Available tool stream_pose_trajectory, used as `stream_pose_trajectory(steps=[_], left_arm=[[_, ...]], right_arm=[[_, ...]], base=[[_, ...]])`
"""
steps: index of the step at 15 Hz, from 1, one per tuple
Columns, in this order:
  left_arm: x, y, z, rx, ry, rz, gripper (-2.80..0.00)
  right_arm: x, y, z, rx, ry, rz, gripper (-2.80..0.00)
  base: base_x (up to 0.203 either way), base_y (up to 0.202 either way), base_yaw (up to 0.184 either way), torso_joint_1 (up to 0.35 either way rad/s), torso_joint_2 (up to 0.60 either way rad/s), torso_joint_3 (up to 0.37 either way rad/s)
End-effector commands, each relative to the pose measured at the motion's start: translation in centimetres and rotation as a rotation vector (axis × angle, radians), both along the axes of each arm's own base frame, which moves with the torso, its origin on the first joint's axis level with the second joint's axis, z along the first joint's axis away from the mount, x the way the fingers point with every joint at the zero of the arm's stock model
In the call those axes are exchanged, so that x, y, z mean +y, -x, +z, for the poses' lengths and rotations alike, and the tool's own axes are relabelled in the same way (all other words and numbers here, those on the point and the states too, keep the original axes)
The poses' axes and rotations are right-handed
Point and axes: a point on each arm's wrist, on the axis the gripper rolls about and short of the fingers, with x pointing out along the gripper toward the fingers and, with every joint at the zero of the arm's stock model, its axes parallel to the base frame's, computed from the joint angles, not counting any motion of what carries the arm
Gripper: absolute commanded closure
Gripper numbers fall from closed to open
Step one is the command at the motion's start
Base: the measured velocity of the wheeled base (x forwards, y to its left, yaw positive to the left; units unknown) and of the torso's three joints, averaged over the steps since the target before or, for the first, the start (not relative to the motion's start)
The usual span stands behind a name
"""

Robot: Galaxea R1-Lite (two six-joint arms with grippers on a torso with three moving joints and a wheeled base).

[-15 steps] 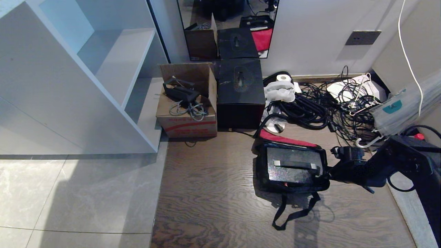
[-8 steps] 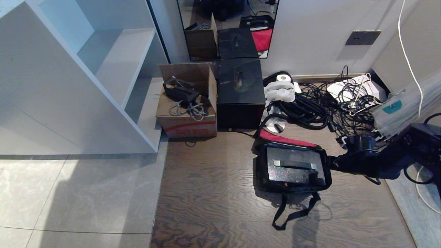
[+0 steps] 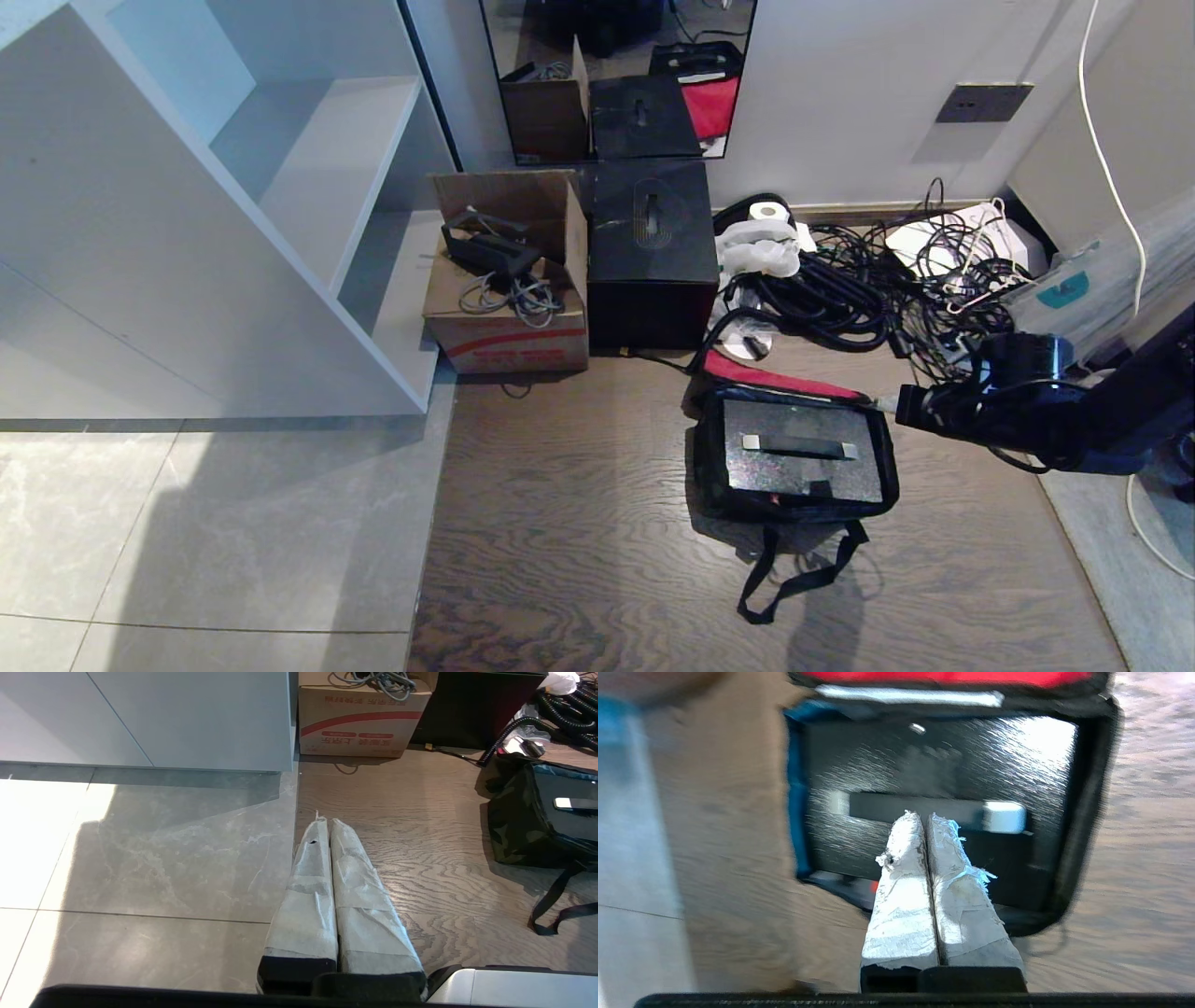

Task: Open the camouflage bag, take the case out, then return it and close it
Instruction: Grip the handle

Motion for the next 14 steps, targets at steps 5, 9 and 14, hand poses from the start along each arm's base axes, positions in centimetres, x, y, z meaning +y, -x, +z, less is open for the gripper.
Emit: stream_pose_trajectory(steps=[5, 9, 14], left_arm=[[0.00, 0.00, 0.00, 0.000, -0.002, 0.001, 0.00], [0.00, 0.00, 0.00, 0.000, -0.005, 0.001, 0.00], [0.00, 0.00, 0.02, -0.002, 0.002, 0.001, 0.00]], right_arm=[[0.06, 1.37, 2.26, -0.028, -0.011, -0.013, 0.00], [-0.29, 1.45, 2.03, -0.022, -0.008, -0.021, 0.00], [-0.31, 1.36, 1.82, -0.015, -0.007, -0.018, 0.00]], base=[[0.000, 0.000, 0.000, 0.000, 0.00, 0.000], [0.000, 0.000, 0.000, 0.000, 0.00, 0.000], [0.000, 0.000, 0.000, -0.001, 0.00, -0.075]])
